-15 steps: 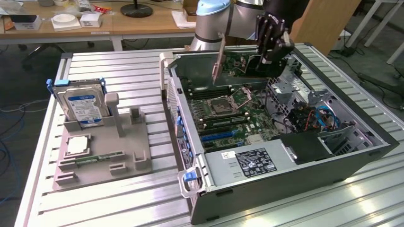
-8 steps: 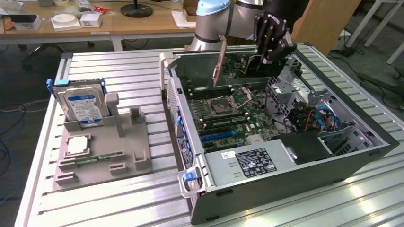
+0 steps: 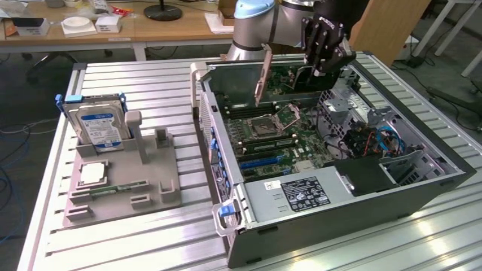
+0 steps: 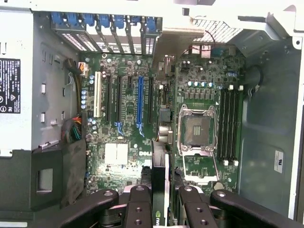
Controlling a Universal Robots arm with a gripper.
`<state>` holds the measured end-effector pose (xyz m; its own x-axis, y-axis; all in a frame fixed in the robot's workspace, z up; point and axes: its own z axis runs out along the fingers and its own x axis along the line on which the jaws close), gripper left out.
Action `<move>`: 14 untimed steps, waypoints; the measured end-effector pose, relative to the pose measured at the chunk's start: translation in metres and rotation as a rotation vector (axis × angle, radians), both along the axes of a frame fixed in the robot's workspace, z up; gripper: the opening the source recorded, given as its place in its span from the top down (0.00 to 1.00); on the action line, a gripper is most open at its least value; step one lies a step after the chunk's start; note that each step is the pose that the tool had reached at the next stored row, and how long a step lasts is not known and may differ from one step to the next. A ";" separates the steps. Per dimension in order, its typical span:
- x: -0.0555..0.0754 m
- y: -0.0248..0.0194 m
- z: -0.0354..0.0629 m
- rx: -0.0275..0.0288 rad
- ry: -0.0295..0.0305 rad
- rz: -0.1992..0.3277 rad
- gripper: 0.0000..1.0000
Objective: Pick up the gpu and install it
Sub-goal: 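Insert the gpu into the slot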
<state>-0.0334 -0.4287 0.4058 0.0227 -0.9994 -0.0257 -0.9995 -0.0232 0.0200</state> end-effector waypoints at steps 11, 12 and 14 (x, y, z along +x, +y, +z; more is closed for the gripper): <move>0.000 0.0000 0.0000 0.0000 0.0000 0.000 0.73; 0.000 0.0000 0.0000 0.0000 -0.0001 0.000 0.73; 0.000 0.0001 -0.0006 0.0009 -0.0001 0.002 0.73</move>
<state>-0.0334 -0.4287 0.4052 0.0250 -0.9993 -0.0265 -0.9995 -0.0255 0.0198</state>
